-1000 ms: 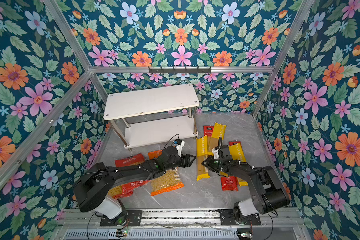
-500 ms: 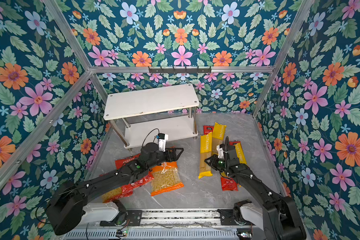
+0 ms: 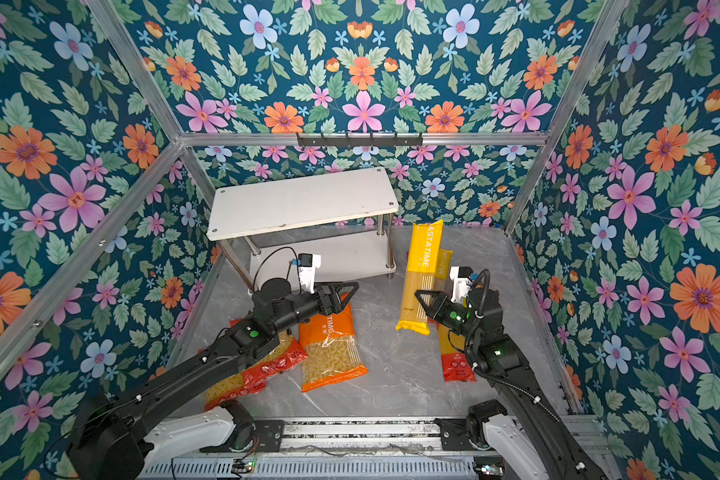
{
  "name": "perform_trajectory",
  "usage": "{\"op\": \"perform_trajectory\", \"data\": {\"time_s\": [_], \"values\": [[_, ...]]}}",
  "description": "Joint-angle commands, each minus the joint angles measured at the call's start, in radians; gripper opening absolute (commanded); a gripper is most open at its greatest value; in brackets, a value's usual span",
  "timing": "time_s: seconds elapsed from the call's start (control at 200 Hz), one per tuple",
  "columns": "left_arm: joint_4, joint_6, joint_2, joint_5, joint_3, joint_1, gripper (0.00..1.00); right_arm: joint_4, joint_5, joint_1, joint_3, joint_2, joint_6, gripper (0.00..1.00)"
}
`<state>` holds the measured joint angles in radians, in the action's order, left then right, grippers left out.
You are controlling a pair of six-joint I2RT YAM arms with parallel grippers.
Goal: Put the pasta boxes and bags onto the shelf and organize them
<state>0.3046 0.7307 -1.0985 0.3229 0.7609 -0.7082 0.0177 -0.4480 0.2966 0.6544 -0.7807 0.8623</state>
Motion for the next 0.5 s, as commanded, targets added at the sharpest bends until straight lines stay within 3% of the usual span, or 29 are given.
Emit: {"op": "perform_trajectory", "data": {"time_s": [0.0, 0.12, 0.215, 0.38, 0.495], "values": [[-0.008, 0.019, 0.024, 0.062, 0.047, 0.038, 0.88, -0.102, 0.006, 0.091, 0.086, -0.047, -0.06, 0.0], [0.015, 0.044, 0.011, 0.144, 0.104, 0.082, 0.91, -0.125, 0.05, 0.262, 0.198, -0.148, -0.146, 0.0], [0.117, 0.117, -0.005, 0.215, 0.095, 0.109, 0.92, -0.196, 0.02, 0.357, 0.269, -0.245, -0.164, 0.0], [0.242, 0.203, -0.001, 0.275, 0.064, 0.144, 0.92, -0.397, -0.073, 0.411, 0.357, -0.416, -0.065, 0.0], [0.364, 0.312, -0.006, 0.315, 0.038, 0.199, 0.81, -0.488, -0.138, 0.43, 0.402, -0.507, 0.012, 0.0]]}}
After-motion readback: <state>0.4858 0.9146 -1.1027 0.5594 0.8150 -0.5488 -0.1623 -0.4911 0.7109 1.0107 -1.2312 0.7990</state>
